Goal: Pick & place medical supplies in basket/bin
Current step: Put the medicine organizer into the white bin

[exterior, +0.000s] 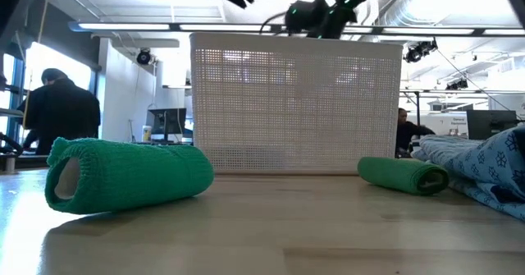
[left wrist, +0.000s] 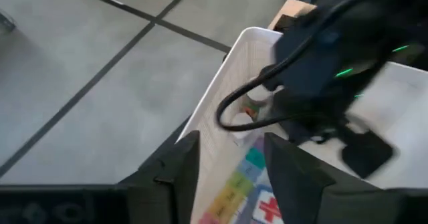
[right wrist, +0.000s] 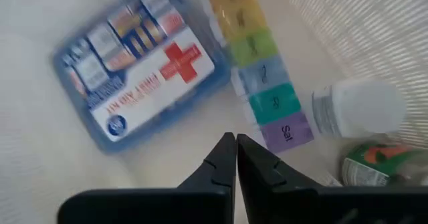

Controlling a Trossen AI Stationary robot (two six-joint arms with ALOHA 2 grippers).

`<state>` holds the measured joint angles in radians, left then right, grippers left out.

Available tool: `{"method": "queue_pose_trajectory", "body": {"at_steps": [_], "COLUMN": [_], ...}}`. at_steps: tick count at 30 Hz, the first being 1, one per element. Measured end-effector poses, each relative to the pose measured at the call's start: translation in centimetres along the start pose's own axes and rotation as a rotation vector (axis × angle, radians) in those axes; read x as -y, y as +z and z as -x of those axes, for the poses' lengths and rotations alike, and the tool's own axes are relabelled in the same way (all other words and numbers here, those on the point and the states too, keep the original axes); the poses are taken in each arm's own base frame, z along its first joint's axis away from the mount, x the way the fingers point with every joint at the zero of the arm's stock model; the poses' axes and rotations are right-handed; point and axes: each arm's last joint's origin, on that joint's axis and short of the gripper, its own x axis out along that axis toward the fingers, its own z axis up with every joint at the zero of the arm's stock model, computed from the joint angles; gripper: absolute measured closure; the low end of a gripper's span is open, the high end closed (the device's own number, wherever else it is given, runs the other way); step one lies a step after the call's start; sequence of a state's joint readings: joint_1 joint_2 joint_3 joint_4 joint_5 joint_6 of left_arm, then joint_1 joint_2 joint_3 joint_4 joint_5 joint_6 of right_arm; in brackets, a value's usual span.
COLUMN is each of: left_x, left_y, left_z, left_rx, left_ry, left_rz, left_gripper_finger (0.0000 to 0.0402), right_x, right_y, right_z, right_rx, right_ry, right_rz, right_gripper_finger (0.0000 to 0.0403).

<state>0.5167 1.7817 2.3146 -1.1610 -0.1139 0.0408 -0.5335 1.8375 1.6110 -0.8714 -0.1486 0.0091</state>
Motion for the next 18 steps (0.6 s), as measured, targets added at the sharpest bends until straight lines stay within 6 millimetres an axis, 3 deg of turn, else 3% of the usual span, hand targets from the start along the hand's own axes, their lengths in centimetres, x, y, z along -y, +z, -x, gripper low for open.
{"method": "queue_pose_trajectory", "body": {"at_steps": [6, 11, 18], "left_x": [-0.6, -0.9, -1.0], "left_y": [-0.5, -1.0, -1.8], "left_z": [5.2, 8.3, 9.8], "left_rx": [0.049, 0.084, 0.065], "left_ry": [0.006, 0.004, -0.006], "left_rz": [0.052, 0.058, 0.058], "left_gripper_finger": [0.0267, 0.0314, 0.0363], "right_x": [0.8, 1.8, 2.7], "right_y": [0.7, -0.6, -2.3], "right_z": [-3.8, -7.2, -8.9], "right_rx": [-0.201, -0.338, -0.43], "right_ry": [-0.059, -0.066, -0.14], "right_rz": [0.051, 0.07, 0.142], "right_gripper_finger": [0.0397, 0.0401, 0.0402]}}
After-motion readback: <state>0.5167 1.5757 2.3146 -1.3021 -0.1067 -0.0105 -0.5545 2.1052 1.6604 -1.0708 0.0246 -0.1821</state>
